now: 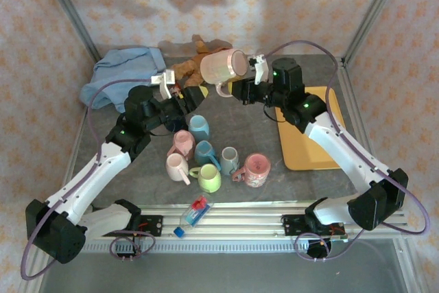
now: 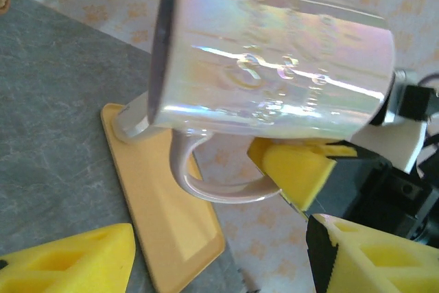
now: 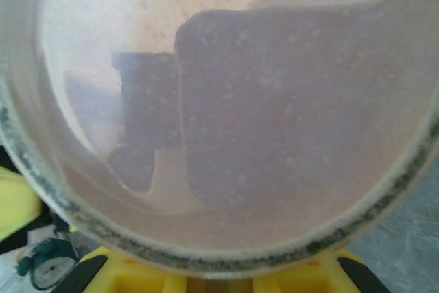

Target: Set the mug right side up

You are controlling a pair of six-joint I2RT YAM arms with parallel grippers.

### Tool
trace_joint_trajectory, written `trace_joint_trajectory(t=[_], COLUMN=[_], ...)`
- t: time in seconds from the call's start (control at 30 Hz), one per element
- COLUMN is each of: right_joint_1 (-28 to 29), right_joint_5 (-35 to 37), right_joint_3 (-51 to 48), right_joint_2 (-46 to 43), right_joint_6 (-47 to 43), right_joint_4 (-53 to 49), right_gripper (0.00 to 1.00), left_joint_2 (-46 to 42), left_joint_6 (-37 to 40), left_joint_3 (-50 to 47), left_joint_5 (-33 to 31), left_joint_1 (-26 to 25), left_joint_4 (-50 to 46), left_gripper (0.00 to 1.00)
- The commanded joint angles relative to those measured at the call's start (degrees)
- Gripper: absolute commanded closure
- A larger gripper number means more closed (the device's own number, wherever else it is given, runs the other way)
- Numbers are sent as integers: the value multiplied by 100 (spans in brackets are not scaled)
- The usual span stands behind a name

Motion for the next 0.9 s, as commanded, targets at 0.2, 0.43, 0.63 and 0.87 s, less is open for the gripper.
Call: trace_joint_trajectory(t=[0.2, 0.43, 0.63, 0.87], right_joint_1=[29, 24, 25, 24], right_joint_5=[-419, -458, -591, -644], right_joint_3=[405, 381, 381, 320], right_joint_2=[-155, -111, -1, 62], right_joint_6=[996, 1459, 1916, 2303], right_joint_4=[1723, 2092, 2382, 2661], right_gripper=[100, 100, 100, 100], left_joint_2=[282, 588, 819, 908], left_joint_6=[-1674, -2470, -3039, -3075], left_joint_3=[-392, -483, -518, -385], left_joint_5=[9, -87, -287, -295], left_joint_1=[38, 38, 38, 43], left_joint_4=[1927, 2893, 3697, 3701], left_gripper=[32, 31, 32, 32])
